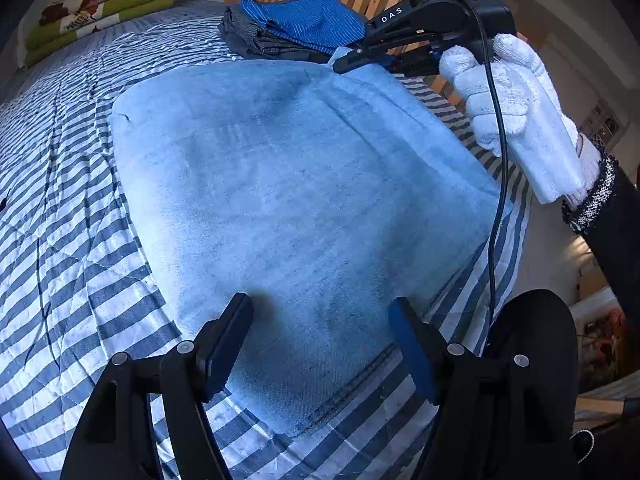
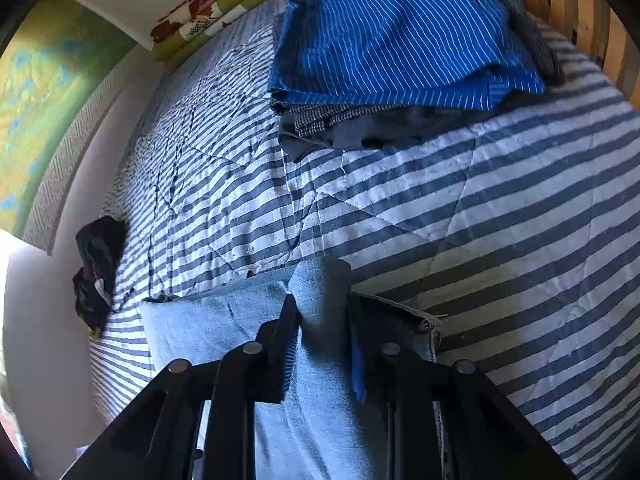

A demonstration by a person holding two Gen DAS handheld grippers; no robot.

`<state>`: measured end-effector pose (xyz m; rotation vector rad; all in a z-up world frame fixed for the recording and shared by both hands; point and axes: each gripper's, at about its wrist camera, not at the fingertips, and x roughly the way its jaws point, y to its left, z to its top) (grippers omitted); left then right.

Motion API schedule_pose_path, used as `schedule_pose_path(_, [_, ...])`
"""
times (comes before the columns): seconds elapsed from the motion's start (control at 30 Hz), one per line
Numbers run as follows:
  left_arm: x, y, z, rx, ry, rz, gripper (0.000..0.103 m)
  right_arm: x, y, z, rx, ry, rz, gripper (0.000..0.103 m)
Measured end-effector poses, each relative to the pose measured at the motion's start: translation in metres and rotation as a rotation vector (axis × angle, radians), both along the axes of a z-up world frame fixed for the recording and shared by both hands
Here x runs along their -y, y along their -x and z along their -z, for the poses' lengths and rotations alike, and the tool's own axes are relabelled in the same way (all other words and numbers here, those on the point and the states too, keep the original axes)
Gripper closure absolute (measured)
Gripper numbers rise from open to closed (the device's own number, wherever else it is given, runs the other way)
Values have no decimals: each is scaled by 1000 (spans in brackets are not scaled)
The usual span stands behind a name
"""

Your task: Fold large clothes

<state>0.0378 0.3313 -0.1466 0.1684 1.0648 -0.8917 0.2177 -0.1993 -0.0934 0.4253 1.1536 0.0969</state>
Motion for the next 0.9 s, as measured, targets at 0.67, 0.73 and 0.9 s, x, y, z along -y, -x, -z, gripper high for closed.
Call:
schedule_pose_path(0.67, [-11,-130,-51,43,40,-147,28,-43,96,-30,69,154,-115,75])
schedule_pose_path(0.73, [2,-145,-35,37,-8,-171,28,-48,97,-14,33,186,-134,75])
schedule_pose_path(0.9, [10,-170,20,-31,-110,-227,13,-50,102,27,-20,275,-135,75])
